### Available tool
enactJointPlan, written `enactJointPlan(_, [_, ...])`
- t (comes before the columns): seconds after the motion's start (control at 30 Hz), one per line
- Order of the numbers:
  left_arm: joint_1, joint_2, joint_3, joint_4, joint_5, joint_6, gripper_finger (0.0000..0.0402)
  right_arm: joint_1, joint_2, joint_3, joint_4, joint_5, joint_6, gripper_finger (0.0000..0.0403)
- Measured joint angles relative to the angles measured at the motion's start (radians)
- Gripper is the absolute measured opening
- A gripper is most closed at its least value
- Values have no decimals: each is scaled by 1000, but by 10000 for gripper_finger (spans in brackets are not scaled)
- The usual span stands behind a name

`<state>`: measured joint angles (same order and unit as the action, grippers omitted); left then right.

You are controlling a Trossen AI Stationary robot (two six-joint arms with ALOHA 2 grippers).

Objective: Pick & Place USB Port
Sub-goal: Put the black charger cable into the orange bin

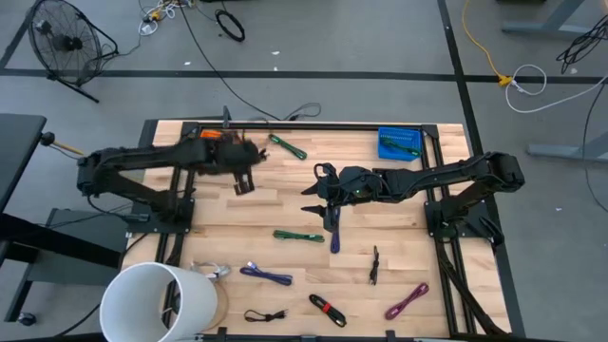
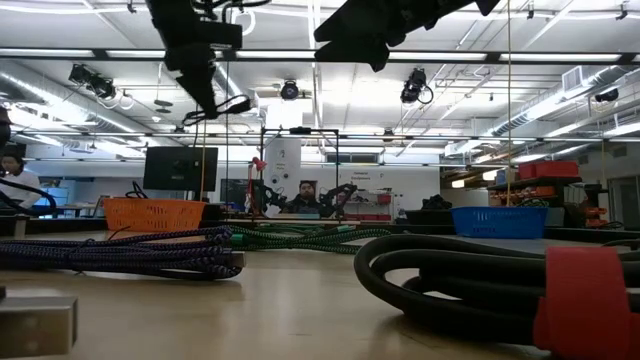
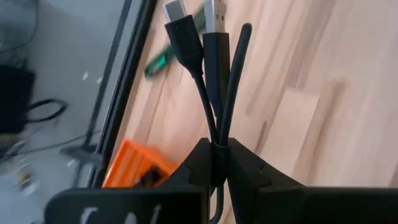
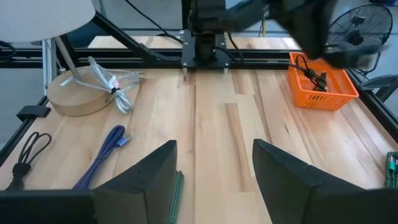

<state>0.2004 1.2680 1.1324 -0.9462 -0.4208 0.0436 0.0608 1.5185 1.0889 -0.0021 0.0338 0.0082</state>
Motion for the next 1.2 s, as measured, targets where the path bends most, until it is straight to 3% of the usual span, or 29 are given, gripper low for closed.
enactJointPlan(0.2, [170, -12, -1, 68, 115, 62, 27, 0, 0, 0, -2, 0, 0, 212])
enactJointPlan(0.6, [386, -6, -29, 41, 126, 46, 27, 0, 0, 0, -8, 0, -8, 212])
enactJointPlan(0.77, [425, -6, -29, 42, 125, 21, 27, 0, 0, 0, -7, 0, -9, 212])
enactJointPlan(0.97, [444, 6, -29, 28, 37, -28, 27, 0, 0, 0, -8, 0, -9, 212])
enactJointPlan(1.2, [419, 24, -28, 28, 87, -99, 27, 0, 0, 0, -13, 1, -9, 212])
